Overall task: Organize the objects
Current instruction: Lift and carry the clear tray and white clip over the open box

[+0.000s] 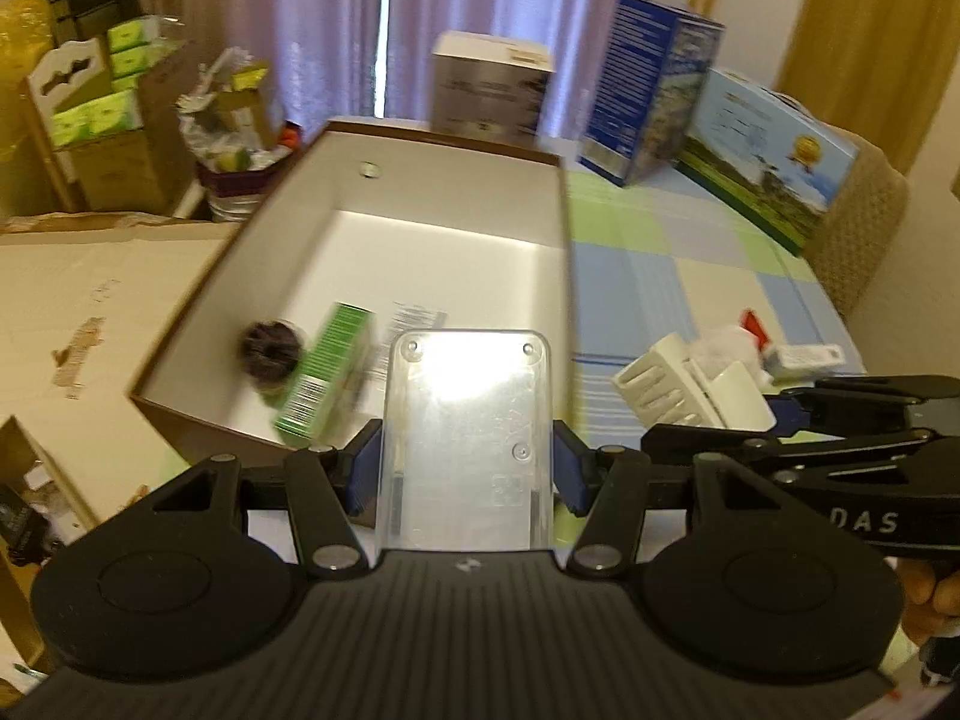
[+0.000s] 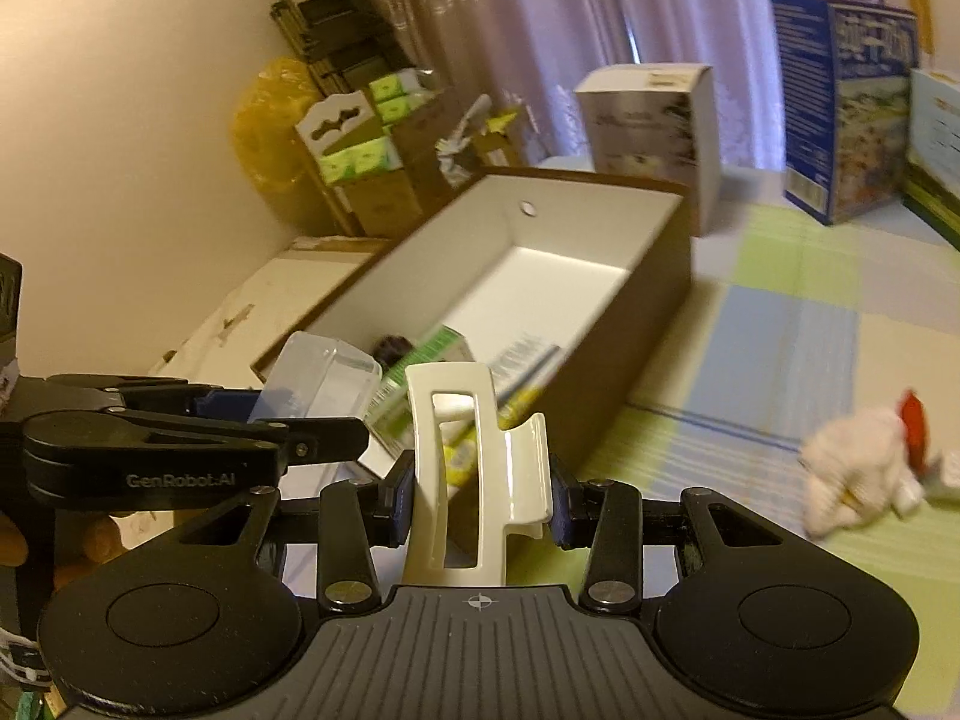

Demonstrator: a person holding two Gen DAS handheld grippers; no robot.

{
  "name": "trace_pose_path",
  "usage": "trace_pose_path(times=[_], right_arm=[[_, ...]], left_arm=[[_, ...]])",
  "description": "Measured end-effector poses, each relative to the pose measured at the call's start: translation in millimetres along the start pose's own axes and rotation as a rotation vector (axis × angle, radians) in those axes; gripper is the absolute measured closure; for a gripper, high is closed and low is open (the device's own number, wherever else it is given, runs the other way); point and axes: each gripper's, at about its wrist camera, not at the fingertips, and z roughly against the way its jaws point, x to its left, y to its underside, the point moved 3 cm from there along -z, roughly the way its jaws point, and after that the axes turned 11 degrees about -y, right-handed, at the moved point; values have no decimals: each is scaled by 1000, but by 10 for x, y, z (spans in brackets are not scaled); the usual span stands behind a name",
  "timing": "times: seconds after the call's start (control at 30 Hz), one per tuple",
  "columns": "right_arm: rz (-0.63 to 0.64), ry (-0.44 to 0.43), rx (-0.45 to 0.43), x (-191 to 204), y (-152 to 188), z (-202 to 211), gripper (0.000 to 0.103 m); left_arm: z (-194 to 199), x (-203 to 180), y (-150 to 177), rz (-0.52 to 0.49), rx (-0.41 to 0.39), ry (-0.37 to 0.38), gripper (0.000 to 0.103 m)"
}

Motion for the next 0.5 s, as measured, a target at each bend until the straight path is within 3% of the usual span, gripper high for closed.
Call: trace_pose_path(times=[0.5], right_arm=[[-7,8,6,72,-427,-764,64]], left_arm=[[-464,579,-423,-19,-14,-70,51]])
